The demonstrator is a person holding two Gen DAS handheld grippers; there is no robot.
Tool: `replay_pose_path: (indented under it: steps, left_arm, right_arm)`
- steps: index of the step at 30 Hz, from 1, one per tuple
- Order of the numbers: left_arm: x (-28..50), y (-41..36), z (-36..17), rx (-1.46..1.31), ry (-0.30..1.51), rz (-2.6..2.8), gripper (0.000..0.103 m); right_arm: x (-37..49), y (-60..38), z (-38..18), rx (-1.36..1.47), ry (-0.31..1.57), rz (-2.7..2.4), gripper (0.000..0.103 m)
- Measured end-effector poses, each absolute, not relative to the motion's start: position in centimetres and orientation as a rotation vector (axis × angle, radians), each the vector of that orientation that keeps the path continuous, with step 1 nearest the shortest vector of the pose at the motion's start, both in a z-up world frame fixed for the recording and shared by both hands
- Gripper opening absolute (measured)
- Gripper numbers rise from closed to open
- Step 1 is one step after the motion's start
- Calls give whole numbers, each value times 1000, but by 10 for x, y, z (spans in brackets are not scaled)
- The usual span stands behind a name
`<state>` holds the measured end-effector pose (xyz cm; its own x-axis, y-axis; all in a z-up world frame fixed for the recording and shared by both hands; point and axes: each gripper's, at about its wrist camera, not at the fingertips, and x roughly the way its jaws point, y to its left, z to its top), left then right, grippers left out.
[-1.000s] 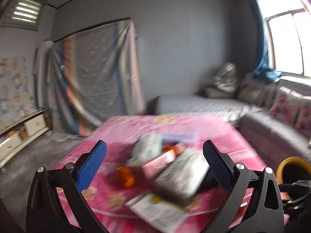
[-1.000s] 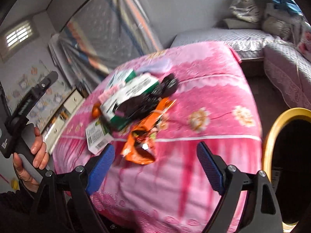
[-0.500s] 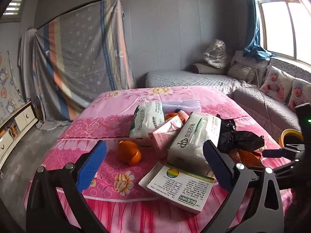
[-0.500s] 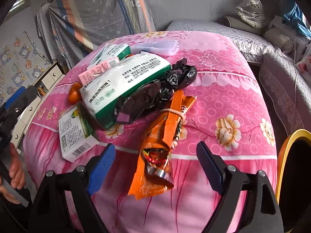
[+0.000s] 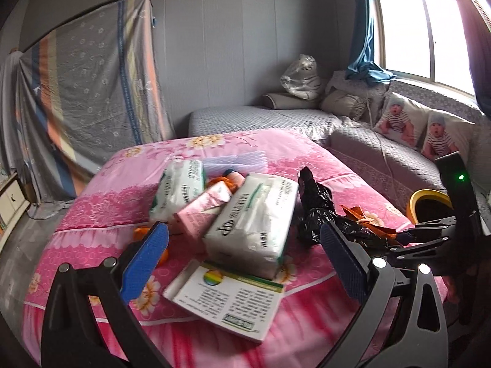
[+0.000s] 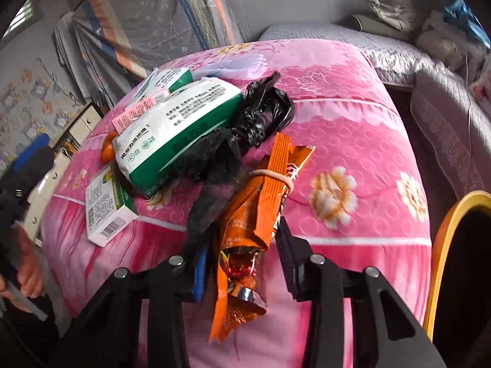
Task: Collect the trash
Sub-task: 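Return the right tool to the pile and grasp the orange snack wrapper, then grasp the remaining black plastic bag with the left tool while the right tool holds the wrapper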
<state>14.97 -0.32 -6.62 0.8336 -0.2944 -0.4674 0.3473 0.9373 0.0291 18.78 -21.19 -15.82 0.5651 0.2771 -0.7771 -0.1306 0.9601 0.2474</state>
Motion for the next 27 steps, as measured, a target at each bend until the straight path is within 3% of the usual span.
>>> replay_pose_path:
  steps: [12,23,25,27]
  left_arm:
    - [153,-74,-82,248,529,-498,95]
    - [217,-143,-116,309,759,-547,94]
    - [228,-150,-126,324,793,-527,89]
    - [237,-153,-134,330,828,-514,77]
  right_arm:
    - [127,-305,-114,370,779,171,37]
    - [114,-317,-124,423,772,210,37]
    - [113,-321,-126,429,772,208,37]
    - [111,-325,-127,438,769,203,37]
